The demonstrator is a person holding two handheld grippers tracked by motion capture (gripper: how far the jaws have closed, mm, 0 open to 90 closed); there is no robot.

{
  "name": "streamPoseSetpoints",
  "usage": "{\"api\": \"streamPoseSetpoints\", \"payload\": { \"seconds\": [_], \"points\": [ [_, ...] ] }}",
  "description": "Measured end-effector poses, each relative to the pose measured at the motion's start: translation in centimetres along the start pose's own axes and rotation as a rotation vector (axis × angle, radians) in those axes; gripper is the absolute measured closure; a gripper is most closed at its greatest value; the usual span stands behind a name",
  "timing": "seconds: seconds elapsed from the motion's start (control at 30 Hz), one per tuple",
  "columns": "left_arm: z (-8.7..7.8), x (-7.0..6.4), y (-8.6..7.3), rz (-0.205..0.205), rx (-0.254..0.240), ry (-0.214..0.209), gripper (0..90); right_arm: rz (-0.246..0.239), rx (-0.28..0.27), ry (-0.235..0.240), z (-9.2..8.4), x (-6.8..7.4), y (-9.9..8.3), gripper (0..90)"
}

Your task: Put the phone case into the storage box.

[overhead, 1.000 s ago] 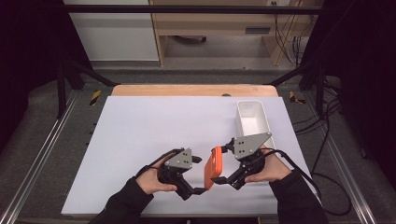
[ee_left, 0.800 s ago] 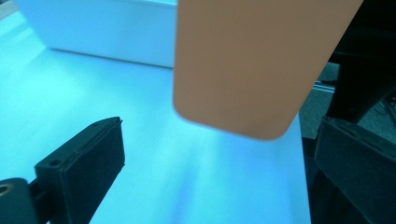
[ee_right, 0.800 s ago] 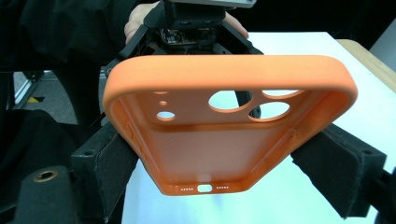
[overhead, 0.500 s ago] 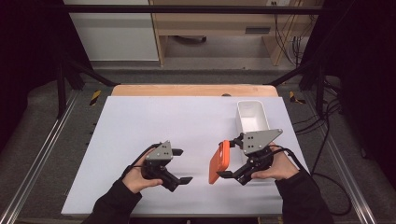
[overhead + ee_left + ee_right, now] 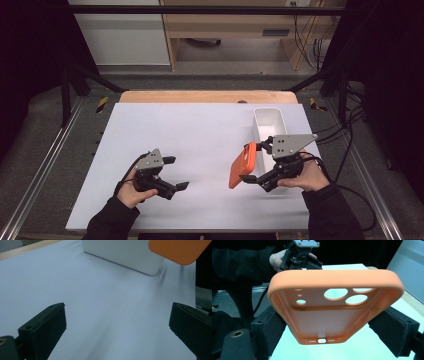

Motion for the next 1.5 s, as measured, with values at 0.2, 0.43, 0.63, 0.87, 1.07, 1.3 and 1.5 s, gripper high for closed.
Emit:
{"api": "streamPoseSetpoints", "payload": {
  "seconds": [0.2,0.43,0.63,0.87,1.07,1.3,1.5],
  "points": [
    [-1.2,0.4,-1.1,-0.021,-0.004,0.042,0.6,0.008,-0.013,-0.035,-0.8,-0.3,0.3,15.9],
    [-2.6,1.2,-2.2,-0.048,-0.026,0.109,0.5,0.036,-0.054,-0.108,-1.7,-1.0,0.7,16.0],
    [-3.7,1.7,-2.8,-0.062,-0.039,0.166,0.5,0.058,-0.069,-0.152,-2.2,-1.6,1.0,15.9],
    [-4.7,2.0,-3.7,-0.070,-0.041,0.213,0.5,0.091,-0.098,-0.207,-2.7,-2.4,1.4,15.9],
    [-5.2,2.4,-4.3,-0.085,-0.037,0.240,0.3,0.114,-0.110,-0.256,-2.8,-3.1,1.9,15.9],
    [-5.8,2.6,-4.7,-0.091,-0.040,0.253,0.0,0.155,-0.120,-0.328,-2.9,-4.3,2.4,16.0],
    [-6.0,2.9,-5.1,-0.100,-0.040,0.269,0.0,0.191,-0.118,-0.387,-2.8,-5.3,2.7,16.0]
  ]
}}
Point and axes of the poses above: each handheld gripper's, and its own axes: z roughly forward along the jaws, y roughly out of its top, x roughly to its left, the point moved 1 cm from there along z, roughly forward along the jaws, and after that the axes turned 8 degrees about z, right-handed, at the moved point
